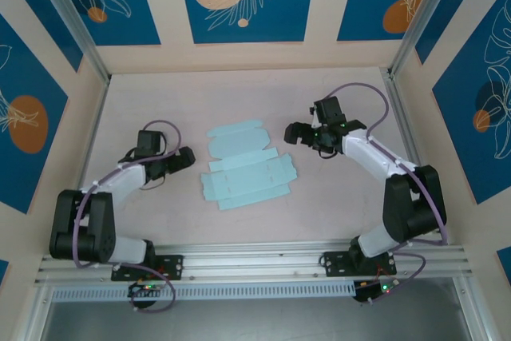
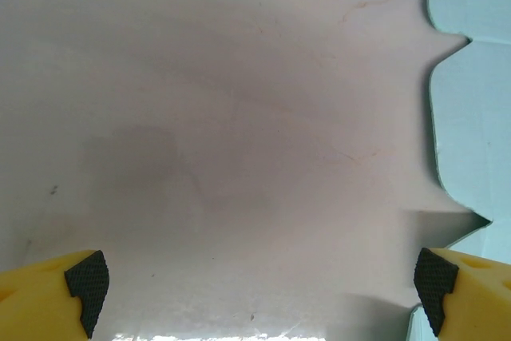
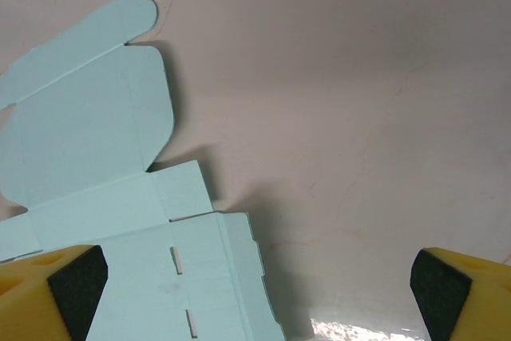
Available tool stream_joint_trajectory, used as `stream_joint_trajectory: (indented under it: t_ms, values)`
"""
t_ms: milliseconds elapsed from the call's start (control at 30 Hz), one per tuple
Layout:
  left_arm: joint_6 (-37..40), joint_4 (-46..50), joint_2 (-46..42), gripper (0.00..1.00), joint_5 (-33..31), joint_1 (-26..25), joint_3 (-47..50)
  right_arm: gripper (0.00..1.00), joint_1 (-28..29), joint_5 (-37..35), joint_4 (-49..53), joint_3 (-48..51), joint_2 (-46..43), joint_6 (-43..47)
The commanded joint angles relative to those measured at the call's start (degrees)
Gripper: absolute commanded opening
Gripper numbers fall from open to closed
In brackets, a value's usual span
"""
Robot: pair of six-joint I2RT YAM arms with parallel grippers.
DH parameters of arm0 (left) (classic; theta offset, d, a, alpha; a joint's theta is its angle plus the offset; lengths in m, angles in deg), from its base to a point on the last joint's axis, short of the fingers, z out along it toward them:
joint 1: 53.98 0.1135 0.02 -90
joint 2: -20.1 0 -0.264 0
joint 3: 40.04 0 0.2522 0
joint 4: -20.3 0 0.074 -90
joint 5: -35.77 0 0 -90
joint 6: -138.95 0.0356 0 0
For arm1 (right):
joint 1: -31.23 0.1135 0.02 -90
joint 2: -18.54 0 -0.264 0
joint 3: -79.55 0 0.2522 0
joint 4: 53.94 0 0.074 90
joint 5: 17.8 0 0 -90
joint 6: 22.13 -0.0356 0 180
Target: Fold the paper box
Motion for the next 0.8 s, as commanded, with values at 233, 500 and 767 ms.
stream_joint_trajectory:
  t_ms: [233, 500, 767]
  values:
    - [-3.2, -0.2, 0.4, 1.0, 5.7, -5.7, 1.6, 0.96, 0.2, 3.1, 2.3, -0.8, 3.1, -2.2]
    - [-7.5, 1.7, -3.9, 0.9, -0.8, -14.3, 5.8, 0.93, 0.0, 6.1, 0.8, 0.5, 6.8, -1.7]
    - [-10.3, -2.6, 0.9, 0.72, -4.3, -19.5, 6.0, 0.93, 0.6, 7.3, -1.9, 1.7, 9.4, -1.6]
